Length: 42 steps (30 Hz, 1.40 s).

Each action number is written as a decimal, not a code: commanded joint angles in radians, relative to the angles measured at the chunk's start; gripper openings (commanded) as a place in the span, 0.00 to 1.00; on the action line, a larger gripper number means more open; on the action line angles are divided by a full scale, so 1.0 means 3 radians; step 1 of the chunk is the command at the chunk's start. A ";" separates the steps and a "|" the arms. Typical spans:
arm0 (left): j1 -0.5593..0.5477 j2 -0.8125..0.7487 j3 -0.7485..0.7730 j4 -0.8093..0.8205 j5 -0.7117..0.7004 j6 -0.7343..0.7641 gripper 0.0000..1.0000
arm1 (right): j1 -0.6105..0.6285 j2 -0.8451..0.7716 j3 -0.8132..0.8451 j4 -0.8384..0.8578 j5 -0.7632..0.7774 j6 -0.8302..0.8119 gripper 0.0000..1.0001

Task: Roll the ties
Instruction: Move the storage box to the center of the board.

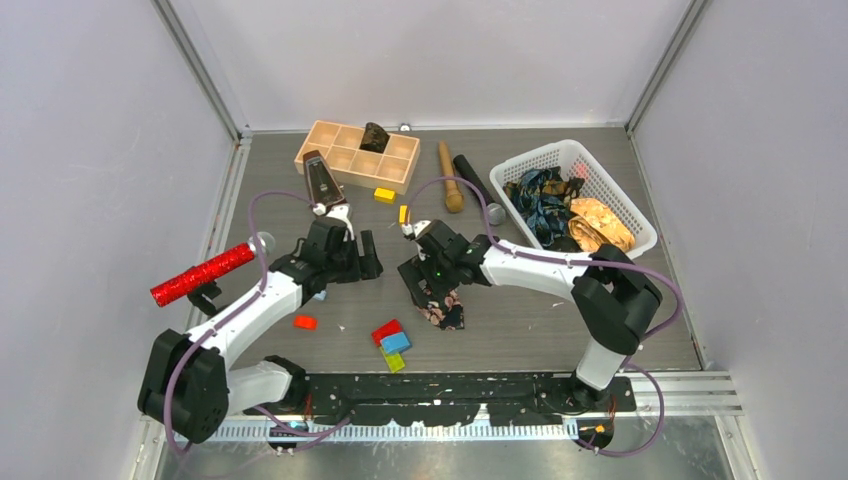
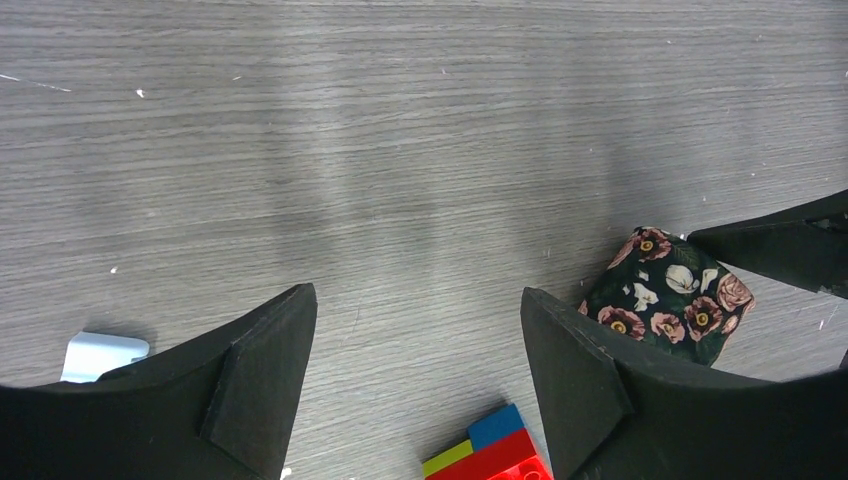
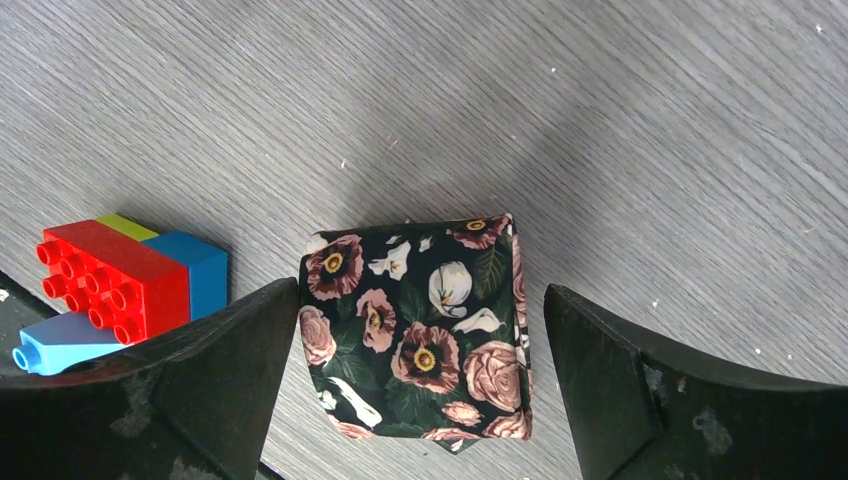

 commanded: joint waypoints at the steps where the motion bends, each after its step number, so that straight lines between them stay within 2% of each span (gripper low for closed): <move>1: 0.0029 -0.0086 -0.0033 0.0033 0.0075 -0.0027 0.78 | 0.0046 0.0007 0.0120 0.0052 -0.0019 -0.0101 0.99; 9: 0.0044 -0.0046 -0.0026 0.0054 0.0112 -0.0025 0.78 | 0.0152 0.0122 0.0124 -0.0061 0.0053 -0.0164 0.99; 22: 0.0054 0.0008 -0.0059 0.0079 0.0144 -0.0024 0.78 | 0.0357 0.0165 0.0090 -0.0210 0.0569 -0.0129 0.98; 30: 0.0064 0.0036 -0.0054 0.0080 0.0154 -0.0025 0.78 | 0.0401 0.0150 -0.0027 -0.0118 0.0649 -0.0092 0.82; 34: 0.0070 0.0051 -0.0049 0.0073 0.0159 -0.0013 0.78 | 0.0415 0.0151 -0.0047 -0.0096 0.0641 -0.0091 0.65; 38: 0.0075 0.0061 -0.0048 0.0077 0.0167 -0.0017 0.78 | 0.0431 0.0148 -0.0052 -0.0100 0.0649 -0.0091 0.56; 41: 0.0080 0.0069 -0.0049 0.0082 0.0174 -0.0020 0.78 | 0.0443 0.0139 -0.0066 -0.0101 0.0648 -0.0091 0.58; 42: 0.0080 0.0072 -0.0049 0.0083 0.0179 -0.0021 0.78 | 0.0444 0.0132 -0.0070 -0.0101 0.0650 -0.0091 0.66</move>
